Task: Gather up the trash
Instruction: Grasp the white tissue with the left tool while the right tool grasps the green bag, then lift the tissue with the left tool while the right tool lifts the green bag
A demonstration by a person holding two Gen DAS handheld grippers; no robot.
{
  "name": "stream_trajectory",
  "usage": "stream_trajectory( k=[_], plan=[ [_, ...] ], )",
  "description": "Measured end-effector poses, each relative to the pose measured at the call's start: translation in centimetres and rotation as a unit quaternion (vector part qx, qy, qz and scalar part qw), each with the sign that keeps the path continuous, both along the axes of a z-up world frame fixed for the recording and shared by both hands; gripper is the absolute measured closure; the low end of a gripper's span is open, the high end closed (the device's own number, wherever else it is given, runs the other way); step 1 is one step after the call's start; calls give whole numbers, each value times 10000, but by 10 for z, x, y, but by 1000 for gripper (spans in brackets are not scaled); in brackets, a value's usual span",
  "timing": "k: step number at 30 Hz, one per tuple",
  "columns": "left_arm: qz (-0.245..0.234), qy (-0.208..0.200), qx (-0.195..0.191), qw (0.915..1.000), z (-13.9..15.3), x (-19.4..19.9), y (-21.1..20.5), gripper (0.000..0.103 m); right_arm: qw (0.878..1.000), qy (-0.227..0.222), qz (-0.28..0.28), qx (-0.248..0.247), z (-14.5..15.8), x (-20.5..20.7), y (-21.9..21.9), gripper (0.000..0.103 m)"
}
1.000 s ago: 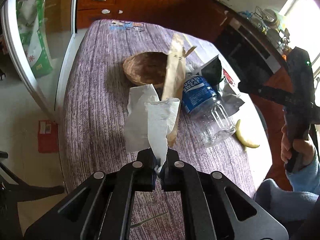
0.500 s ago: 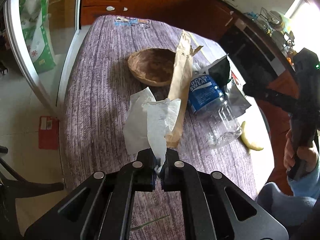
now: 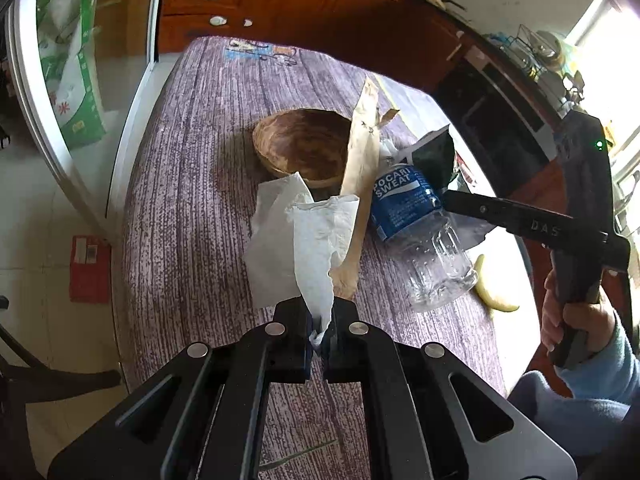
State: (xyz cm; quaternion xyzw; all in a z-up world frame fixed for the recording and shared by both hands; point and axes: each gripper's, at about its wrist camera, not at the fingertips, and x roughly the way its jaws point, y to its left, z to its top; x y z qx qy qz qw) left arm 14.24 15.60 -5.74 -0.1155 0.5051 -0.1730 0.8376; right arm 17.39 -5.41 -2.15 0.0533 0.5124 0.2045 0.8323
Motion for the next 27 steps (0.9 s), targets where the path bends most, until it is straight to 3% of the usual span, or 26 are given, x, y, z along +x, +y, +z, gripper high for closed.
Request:
stream_trajectory(
  k=[4, 8, 19, 27],
  plan=[
    [-27, 77, 2, 10000, -6, 2, -4, 99, 9998, 108, -100, 121, -6, 2, -9, 78],
    [-13, 73, 49, 10000, -6, 4, -7, 99, 9997, 117, -32, 200, -5, -2, -6, 95],
    [66, 6, 12, 10000, 2, -2, -5, 99, 9987, 51, 17, 500, 11, -16, -13, 95],
    [-154, -123, 19, 9998, 10, -9, -25, 99, 9983, -18, 136, 573, 23, -31, -15, 95]
  ],
)
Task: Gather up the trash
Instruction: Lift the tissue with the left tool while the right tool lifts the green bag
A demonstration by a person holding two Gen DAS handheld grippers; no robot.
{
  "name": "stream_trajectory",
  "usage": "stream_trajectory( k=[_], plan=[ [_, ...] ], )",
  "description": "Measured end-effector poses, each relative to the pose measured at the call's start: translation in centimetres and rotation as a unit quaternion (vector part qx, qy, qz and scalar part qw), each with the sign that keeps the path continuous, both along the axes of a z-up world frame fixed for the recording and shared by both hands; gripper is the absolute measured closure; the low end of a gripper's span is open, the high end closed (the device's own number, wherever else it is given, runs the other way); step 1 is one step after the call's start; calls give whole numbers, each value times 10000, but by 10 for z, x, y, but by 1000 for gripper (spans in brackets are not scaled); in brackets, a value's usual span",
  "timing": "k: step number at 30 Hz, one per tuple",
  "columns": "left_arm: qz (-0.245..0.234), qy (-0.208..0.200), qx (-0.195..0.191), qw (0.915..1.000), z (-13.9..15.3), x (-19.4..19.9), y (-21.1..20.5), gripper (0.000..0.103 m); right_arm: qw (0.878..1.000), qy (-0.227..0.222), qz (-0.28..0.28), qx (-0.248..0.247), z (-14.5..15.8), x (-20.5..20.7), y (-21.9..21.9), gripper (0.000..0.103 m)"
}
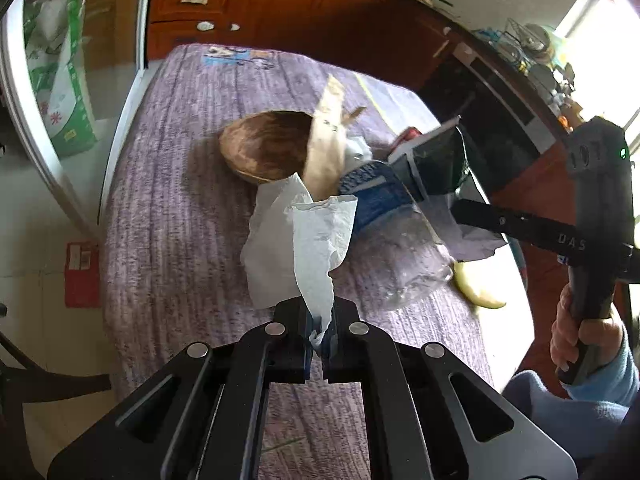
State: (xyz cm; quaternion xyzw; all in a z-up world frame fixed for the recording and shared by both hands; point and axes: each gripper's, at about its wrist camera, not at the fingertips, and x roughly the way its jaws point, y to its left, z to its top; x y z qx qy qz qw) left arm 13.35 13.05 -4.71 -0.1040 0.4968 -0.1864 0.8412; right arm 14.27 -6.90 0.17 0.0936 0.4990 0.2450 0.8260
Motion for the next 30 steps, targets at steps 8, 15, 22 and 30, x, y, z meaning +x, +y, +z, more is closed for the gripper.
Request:
stream_trajectory(
  k=[8, 15, 22, 30],
  plan=[
    [-19, 93, -17, 10000, -5, -1, -2, 99, 9998, -146, 126, 25, 12, -7, 4, 95],
    [115, -117, 203, 9997, 3, -5, -2, 99, 9999, -157, 53, 19, 14, -13, -2, 95],
    [307, -247, 68, 9992, 16, 13, 17, 99, 9998, -219, 32, 0, 17, -12, -4, 95],
    [211, 82, 119, 9997, -25, 34, -2, 91, 9999, -148, 43, -32, 11, -11, -3, 95]
  ],
)
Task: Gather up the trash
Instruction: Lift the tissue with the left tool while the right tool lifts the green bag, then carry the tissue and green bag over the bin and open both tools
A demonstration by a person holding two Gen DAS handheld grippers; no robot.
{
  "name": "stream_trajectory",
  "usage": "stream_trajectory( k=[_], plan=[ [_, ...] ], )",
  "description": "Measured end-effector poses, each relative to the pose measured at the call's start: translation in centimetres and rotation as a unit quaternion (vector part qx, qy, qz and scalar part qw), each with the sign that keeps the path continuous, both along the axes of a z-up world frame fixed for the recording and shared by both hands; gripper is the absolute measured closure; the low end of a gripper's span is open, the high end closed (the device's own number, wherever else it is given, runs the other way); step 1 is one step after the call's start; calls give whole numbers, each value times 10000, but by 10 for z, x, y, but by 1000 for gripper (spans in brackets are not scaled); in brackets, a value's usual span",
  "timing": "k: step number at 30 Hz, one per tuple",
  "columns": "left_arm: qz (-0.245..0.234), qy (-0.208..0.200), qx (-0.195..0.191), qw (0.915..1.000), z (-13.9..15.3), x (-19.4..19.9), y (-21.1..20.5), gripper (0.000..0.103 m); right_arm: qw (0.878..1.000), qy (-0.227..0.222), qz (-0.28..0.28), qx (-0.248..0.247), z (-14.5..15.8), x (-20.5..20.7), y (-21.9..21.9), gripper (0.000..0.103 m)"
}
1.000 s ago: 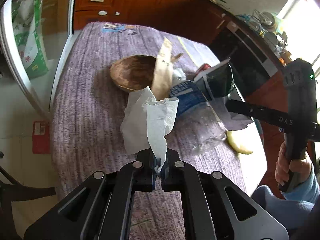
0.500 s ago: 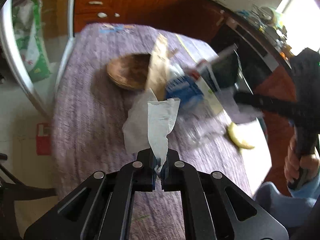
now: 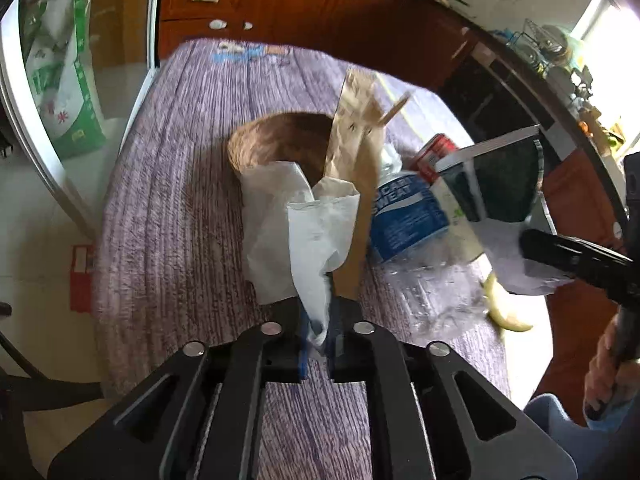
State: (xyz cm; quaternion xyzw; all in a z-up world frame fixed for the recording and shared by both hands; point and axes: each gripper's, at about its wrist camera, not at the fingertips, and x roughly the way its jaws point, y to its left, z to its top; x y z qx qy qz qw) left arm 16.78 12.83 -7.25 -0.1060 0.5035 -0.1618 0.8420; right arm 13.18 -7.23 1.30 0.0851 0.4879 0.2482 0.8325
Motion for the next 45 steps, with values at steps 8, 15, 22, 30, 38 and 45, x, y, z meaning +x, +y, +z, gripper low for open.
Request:
stream_trajectory(
  k=[8, 15, 22, 30, 38, 45],
  plan=[
    [-53, 0, 224, 9997, -9, 5, -6, 53, 10000, 40, -31, 53, -3, 5, -3, 95],
    [-395, 59, 418, 9983, -22, 15, -33, 48, 9999, 117, -32, 106, -6, 2, -5, 95],
    [-278, -47, 630, 9976, -19, 5, -39, 100, 9996, 81, -112, 231, -2, 0, -13, 95],
    [-11, -289, 596, 9978, 18, -24, -26, 100, 9986, -142, -198, 474, 17, -14, -30, 95],
    [-282, -801, 484, 9952, 74, -45, -58, 100, 9959, -420, -447, 671, 34, -35, -67, 95],
    [-986, -950, 378, 9899, 93, -42, -140, 100, 9894, -586, -1038, 829, 35, -55, -140, 95]
  ],
)
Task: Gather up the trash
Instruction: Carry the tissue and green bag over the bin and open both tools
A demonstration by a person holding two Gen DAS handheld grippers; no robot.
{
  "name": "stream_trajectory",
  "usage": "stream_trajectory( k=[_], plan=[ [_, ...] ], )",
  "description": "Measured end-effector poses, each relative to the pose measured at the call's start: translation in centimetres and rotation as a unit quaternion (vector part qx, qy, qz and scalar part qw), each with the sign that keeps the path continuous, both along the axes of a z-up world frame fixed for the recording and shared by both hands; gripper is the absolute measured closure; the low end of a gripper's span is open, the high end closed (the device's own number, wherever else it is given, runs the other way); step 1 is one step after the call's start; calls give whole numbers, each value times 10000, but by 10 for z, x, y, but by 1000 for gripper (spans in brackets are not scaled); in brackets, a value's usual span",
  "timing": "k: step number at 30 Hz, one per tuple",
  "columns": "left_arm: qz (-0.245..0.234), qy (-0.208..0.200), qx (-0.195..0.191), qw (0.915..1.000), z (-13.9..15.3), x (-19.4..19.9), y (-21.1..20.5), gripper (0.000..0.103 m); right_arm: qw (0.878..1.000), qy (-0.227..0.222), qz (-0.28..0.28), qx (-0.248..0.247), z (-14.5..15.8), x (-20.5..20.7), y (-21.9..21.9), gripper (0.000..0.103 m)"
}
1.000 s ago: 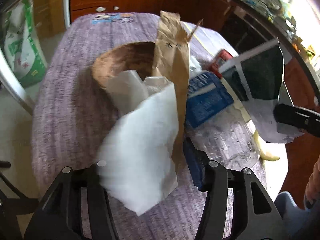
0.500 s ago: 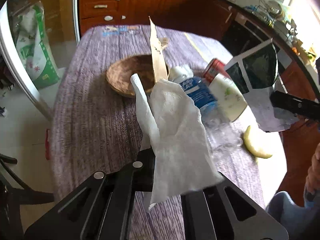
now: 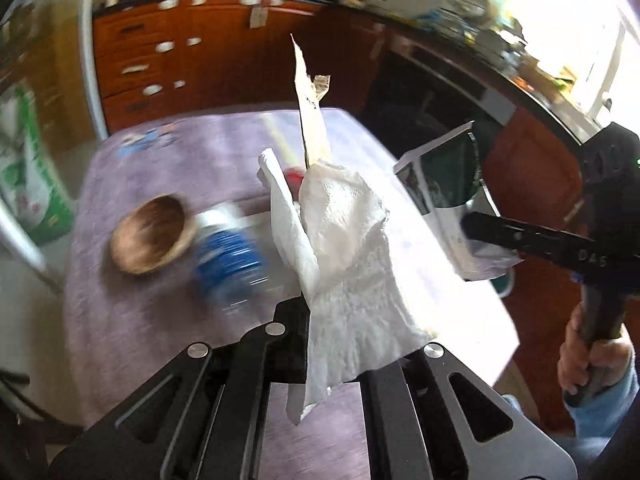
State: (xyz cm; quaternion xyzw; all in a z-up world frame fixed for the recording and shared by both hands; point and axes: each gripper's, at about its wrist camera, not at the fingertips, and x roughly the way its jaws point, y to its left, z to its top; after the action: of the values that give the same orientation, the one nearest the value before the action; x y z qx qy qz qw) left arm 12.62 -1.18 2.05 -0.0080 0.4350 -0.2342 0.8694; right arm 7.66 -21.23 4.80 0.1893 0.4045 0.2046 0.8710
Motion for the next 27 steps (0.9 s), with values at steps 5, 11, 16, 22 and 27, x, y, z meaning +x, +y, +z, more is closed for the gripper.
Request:
stream_trajectory(
  k=[5, 11, 16, 22, 27],
  plan=[
    [-612, 61, 59, 9981, -2, 3, -82, 100, 9976, -7, -693, 52, -8, -18, -82, 95],
    [-1370, 214, 186, 9902, -14, 8, -193, 100, 9882, 177, -1512, 167, -30, -45, -177, 95],
    [-1912, 374, 342, 9802, -37, 13, -274, 100, 9784, 455, -2005, 237, -57, -55, -232, 95],
    [-2206, 668, 536, 9716, -73, 23, -331, 100, 9682, 813, -2331, 402, -95, -46, -274, 94],
    [-2354, 849, 609, 9663, -91, 31, -353, 100, 9576, 1087, -2600, 598, -122, -36, -289, 61]
  ],
)
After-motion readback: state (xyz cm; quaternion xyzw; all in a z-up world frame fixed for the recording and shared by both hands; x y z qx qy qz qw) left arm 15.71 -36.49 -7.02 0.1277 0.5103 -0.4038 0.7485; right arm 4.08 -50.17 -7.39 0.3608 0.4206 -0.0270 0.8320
